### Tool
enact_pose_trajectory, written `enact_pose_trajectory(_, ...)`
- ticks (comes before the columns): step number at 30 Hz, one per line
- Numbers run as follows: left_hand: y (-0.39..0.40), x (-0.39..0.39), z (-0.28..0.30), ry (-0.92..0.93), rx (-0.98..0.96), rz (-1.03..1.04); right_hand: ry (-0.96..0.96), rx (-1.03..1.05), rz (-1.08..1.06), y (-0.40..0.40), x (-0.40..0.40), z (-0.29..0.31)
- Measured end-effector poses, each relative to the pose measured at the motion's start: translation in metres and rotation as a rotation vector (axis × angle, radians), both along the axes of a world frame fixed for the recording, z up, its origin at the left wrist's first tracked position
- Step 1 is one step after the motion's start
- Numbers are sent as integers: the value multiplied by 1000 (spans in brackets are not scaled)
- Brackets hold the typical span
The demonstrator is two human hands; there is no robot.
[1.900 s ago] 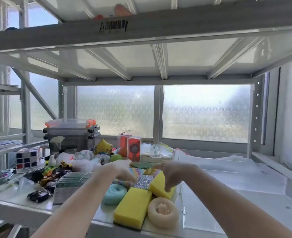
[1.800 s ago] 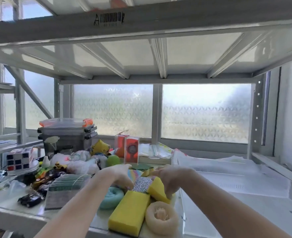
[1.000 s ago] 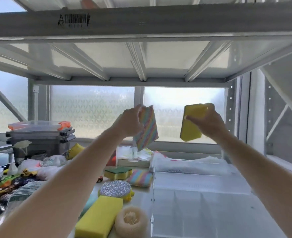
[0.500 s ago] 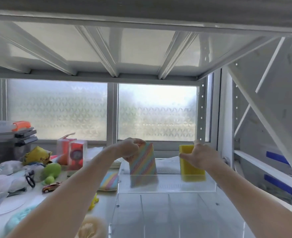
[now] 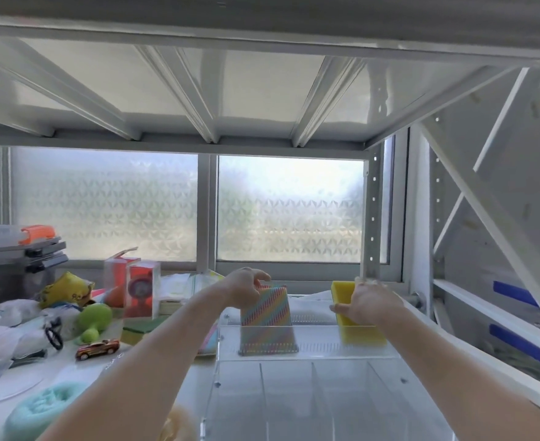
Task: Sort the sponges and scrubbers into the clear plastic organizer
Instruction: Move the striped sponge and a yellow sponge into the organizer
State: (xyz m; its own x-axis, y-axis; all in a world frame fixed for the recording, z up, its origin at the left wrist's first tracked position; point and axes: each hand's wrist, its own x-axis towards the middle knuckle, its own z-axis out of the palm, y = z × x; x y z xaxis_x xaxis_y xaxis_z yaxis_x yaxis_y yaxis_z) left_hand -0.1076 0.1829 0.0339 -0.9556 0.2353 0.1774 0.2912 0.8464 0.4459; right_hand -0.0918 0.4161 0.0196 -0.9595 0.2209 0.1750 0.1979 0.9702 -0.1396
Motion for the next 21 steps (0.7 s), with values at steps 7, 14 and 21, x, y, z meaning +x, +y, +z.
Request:
enact_pose_trajectory(7, -2, -2, -2, 1, 18, -4, -39, 32, -30, 2, -6, 1)
enact_pose_trajectory(14, -49, 16, 16, 58, 77, 112, 134, 64, -12, -21, 21, 21)
enact_pose_trajectory(21, -133, 69, 25, 104, 32, 288, 503, -111, 489, -113, 62, 50)
